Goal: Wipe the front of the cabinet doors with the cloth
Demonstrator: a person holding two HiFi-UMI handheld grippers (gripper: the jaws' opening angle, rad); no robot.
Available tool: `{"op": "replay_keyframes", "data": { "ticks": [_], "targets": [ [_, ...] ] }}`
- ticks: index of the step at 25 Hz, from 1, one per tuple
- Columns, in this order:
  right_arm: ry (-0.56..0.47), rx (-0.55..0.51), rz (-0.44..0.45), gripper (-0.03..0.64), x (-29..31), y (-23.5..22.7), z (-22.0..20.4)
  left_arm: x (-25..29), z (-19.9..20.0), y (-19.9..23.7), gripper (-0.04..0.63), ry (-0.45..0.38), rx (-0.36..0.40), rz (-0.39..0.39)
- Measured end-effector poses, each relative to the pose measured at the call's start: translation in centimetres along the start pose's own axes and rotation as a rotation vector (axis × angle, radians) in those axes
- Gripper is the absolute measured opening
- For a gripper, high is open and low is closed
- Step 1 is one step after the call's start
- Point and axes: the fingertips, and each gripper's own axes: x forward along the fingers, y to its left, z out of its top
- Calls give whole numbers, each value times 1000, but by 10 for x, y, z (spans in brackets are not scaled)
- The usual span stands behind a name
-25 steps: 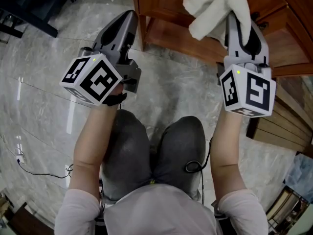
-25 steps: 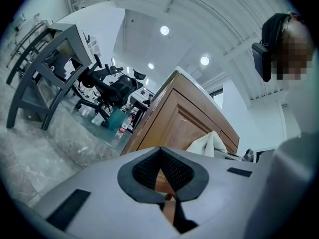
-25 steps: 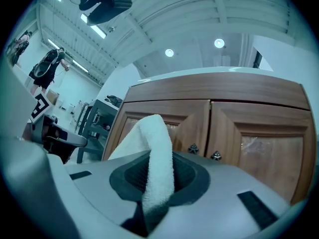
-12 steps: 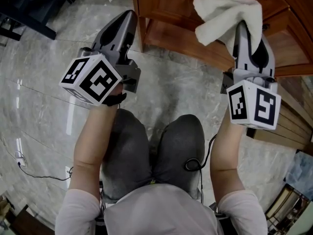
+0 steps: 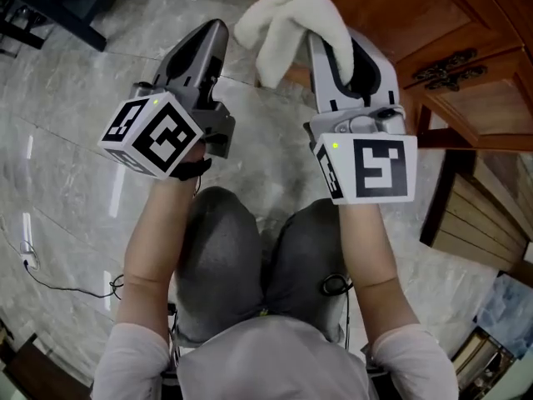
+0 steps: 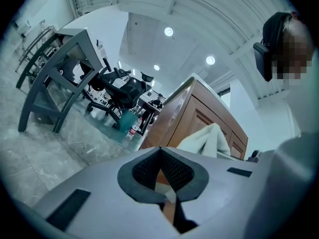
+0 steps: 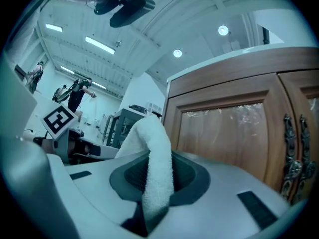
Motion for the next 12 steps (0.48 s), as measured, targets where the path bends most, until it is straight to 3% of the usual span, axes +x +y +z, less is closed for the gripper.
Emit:
{"op": "replay_keyframes", "data": {
  "ticks": [12],
  "targets": [
    [77,-39,-99,81,41,-10,-32,-14,6,16,17,-5,-3,18]
  ]
}}
